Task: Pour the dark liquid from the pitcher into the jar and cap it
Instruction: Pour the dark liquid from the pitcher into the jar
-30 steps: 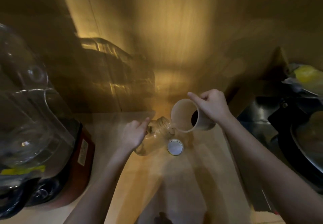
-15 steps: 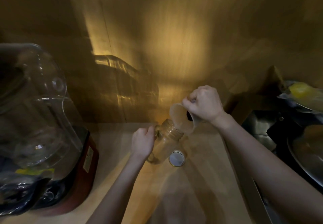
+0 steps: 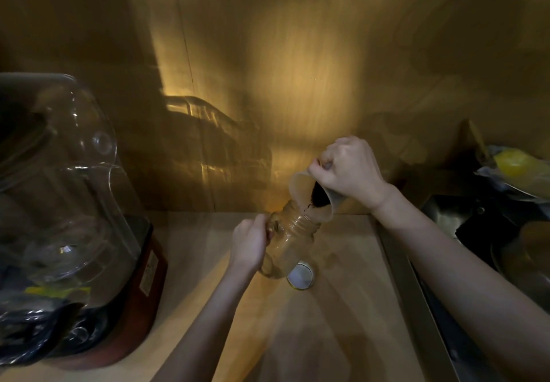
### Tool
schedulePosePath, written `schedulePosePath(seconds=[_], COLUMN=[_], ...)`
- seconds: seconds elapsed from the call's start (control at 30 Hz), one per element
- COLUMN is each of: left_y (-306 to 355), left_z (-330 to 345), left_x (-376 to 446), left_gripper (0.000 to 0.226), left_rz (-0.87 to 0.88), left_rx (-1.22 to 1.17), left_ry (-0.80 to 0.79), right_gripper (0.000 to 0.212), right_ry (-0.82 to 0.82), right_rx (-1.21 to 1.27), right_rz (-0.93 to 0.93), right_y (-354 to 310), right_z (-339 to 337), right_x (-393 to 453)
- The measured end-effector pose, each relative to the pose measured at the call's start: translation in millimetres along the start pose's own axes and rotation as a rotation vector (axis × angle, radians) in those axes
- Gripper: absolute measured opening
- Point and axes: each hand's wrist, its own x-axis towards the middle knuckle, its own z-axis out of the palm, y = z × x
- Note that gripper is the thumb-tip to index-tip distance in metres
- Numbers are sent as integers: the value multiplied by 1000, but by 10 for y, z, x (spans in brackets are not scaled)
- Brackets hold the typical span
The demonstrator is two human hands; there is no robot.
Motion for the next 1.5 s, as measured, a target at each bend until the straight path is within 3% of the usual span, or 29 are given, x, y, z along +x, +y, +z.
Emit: schedulePosePath(seconds=[0.3,0.73,1.5], left_y=[39,6,-6], left_z=[44,96,140], left_x=[8,38,115], left_gripper=[53,52,57], left_rz=[-36,-75,-97], left_rx=[-121,-208,-308], left_ry=[93,154,133], right_gripper=[39,38,32], right_ry=[22,43,46], right_rx=[-25,23,-8], right_rz=[-94,-141,-290], right_y=[-32,-61,-103], right_z=[-38,-92,-198], right_x=[94,171,258])
